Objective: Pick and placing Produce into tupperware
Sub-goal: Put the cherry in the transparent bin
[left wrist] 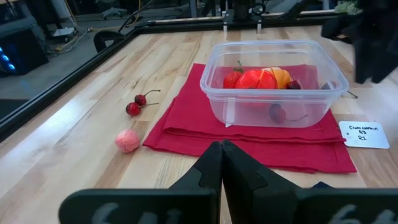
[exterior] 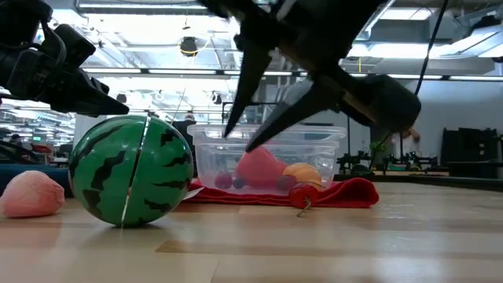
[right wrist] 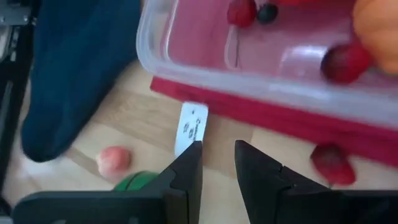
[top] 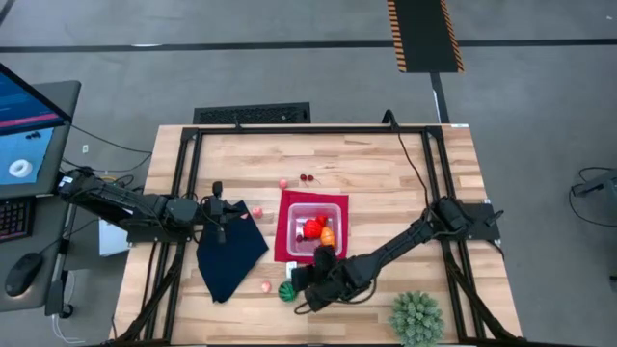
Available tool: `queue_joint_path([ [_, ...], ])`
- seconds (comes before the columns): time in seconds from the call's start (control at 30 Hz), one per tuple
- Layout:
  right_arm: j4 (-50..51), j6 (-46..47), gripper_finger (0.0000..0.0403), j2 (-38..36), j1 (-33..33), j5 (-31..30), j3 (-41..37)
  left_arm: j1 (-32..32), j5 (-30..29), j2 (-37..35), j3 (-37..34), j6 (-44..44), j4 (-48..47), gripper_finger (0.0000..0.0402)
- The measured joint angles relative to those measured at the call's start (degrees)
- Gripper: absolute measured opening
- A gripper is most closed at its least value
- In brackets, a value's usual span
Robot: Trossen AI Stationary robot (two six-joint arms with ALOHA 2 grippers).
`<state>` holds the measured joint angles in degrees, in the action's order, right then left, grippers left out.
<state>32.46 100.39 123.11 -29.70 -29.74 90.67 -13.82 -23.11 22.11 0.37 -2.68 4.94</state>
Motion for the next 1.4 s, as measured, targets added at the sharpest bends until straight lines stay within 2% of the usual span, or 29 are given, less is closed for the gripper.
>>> queue_joint_path([
  [0.1, 0.58, -2.99, 0.0116, 0.00, 1.06, -0.22, -0.01, 0.00, 0.01, 0.00, 0.00, -0.02, 0.01, 0.0000],
  [0.23, -0.08, -5.31, 0.0116, 0.00, 2.11, 3.69, -0.02, 0.00, 0.01, 0.00, -0.01, -0.02, 0.01, 0.0000],
  [0.37, -1.03, -1.12, 0.0116, 0.00, 2.10, 9.07, 0.00, 0.00, 0.00, 0.00, 0.00, 0.00, 0.01, 0.0000],
  [0.6, 2.09, 1.39, 0.0116, -0.01, 0.58, 9.37, 0.00, 0.00, 0.00, 0.00, -0.01, -0.02, 0.01, 0.0000],
  [0.97, 5.10, 17.92, 0.0116, -0.02, -0.67, 11.89, 0.00, 0.00, 0.00, 0.00, -0.01, 0.00, 0.01, 0.0000],
  [1.13, 7.03, 20.20, 0.0116, -0.02, -0.71, 11.89, 0.00, 0.00, 0.00, 0.01, -0.01, 0.00, 0.01, 0.0000],
  [1.3, 13.03, 27.48, 0.0116, -0.04, -0.86, 11.92, -0.02, 0.00, 0.02, 0.00, -0.01, 0.00, 0.01, 0.0000],
  [1.4, 12.98, 29.47, 0.0116, -0.05, -1.40, 11.21, -0.02, 0.00, 0.00, 0.00, -0.01, -0.02, 0.00, 0.0000],
])
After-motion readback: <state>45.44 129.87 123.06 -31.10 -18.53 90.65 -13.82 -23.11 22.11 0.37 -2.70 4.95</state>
